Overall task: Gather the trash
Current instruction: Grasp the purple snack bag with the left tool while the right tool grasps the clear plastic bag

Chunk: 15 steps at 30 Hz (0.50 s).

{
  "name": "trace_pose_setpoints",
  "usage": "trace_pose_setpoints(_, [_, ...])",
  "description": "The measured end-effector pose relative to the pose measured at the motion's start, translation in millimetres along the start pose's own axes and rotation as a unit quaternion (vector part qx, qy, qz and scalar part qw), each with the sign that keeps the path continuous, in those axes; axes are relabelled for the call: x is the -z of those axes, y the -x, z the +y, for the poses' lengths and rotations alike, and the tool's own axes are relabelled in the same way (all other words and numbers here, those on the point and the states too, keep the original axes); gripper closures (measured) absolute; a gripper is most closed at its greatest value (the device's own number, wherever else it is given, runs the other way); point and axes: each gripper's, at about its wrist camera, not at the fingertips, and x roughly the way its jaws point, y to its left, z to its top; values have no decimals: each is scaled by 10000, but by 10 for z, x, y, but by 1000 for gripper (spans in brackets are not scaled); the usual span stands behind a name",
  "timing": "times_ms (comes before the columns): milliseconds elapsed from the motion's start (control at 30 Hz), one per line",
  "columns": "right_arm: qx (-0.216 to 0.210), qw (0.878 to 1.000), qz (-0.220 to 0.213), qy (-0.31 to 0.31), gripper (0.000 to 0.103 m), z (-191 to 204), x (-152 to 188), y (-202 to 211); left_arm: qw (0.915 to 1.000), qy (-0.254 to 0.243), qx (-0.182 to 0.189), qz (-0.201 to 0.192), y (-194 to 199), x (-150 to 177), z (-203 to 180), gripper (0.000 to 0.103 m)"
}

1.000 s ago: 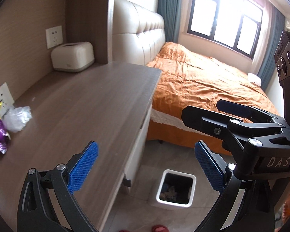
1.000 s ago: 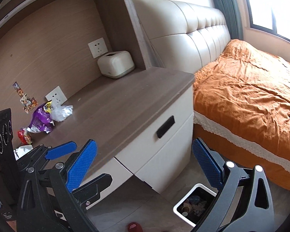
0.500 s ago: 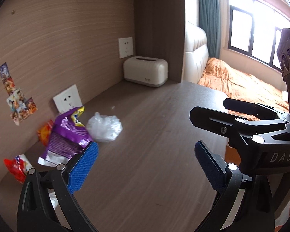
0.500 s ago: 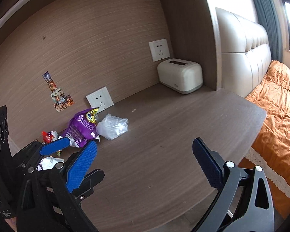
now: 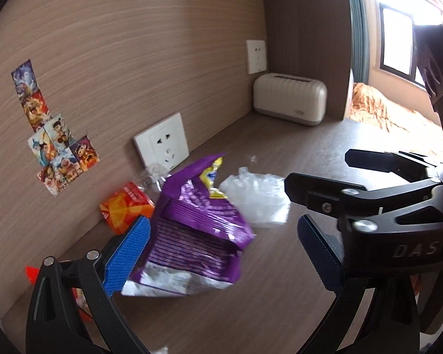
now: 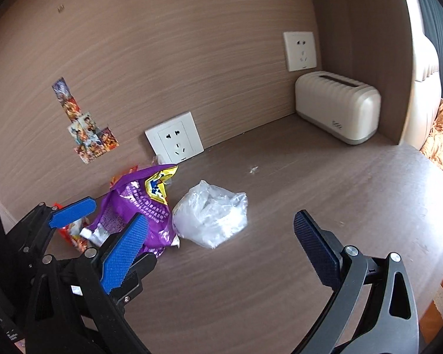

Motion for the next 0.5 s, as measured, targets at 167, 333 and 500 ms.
trace_pose_setpoints(167, [73, 9997, 208, -39, 5, 57, -58, -365, 9998, 25, -76, 171, -230, 9, 138, 5])
trace_pose_setpoints(333, [204, 9984, 524, -51, 5, 68, -54, -661, 9993, -60, 79, 362, -421, 53, 154, 13])
trace_pose_setpoints(500, [165, 9973, 709, -50, 38, 60, -27, -807, 9987, -305, 102, 394, -476, 99, 74, 27])
